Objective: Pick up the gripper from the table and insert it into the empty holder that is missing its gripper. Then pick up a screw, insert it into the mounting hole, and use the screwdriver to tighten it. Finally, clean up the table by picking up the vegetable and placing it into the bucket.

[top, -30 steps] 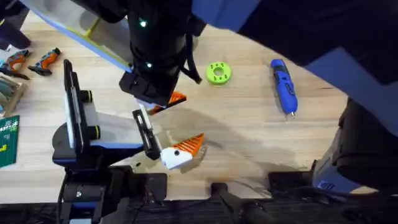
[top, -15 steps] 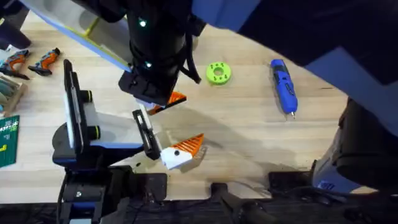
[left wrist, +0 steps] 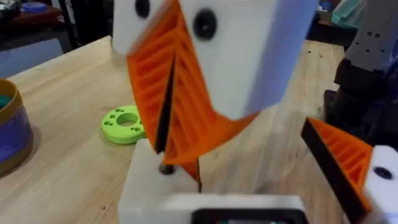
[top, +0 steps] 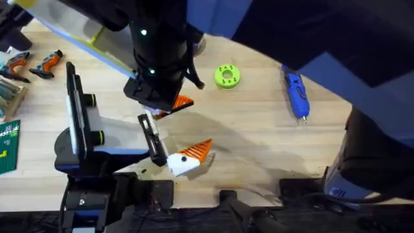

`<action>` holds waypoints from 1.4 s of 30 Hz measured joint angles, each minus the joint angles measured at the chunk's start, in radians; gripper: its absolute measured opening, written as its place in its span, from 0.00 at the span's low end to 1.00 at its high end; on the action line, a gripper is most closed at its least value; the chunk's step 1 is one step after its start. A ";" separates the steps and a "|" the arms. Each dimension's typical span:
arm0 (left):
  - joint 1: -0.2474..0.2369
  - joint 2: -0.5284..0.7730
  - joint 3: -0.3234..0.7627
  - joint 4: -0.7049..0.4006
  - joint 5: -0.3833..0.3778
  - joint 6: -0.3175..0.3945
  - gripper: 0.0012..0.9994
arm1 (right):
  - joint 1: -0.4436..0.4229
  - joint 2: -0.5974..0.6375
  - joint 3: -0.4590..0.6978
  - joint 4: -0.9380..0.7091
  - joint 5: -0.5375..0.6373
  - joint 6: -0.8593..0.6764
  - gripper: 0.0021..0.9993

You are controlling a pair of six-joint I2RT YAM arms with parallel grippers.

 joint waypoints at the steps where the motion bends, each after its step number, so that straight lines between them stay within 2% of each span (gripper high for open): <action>1: 0.000 0.000 0.000 0.000 0.000 0.000 0.99 | 0.000 0.001 0.000 0.000 0.000 0.000 0.00; 34: 0.000 0.001 0.000 0.000 0.000 -0.008 0.99 | -0.001 0.033 0.000 0.000 0.000 0.000 0.00; 35: 0.000 0.001 0.000 0.000 0.000 -0.008 0.99 | -0.001 0.033 0.000 0.000 0.000 0.004 0.05; 39: 0.000 0.001 0.000 0.000 0.000 -0.008 0.99 | -0.007 0.033 0.000 -0.008 0.013 -0.002 0.63; 40: 0.000 0.001 0.000 -0.001 0.000 -0.008 0.99 | -0.012 0.032 0.000 -0.010 0.021 -0.006 0.74; 42: 0.000 0.001 0.000 0.000 0.000 -0.008 0.99 | -0.021 0.032 0.001 -0.009 0.021 -0.007 0.78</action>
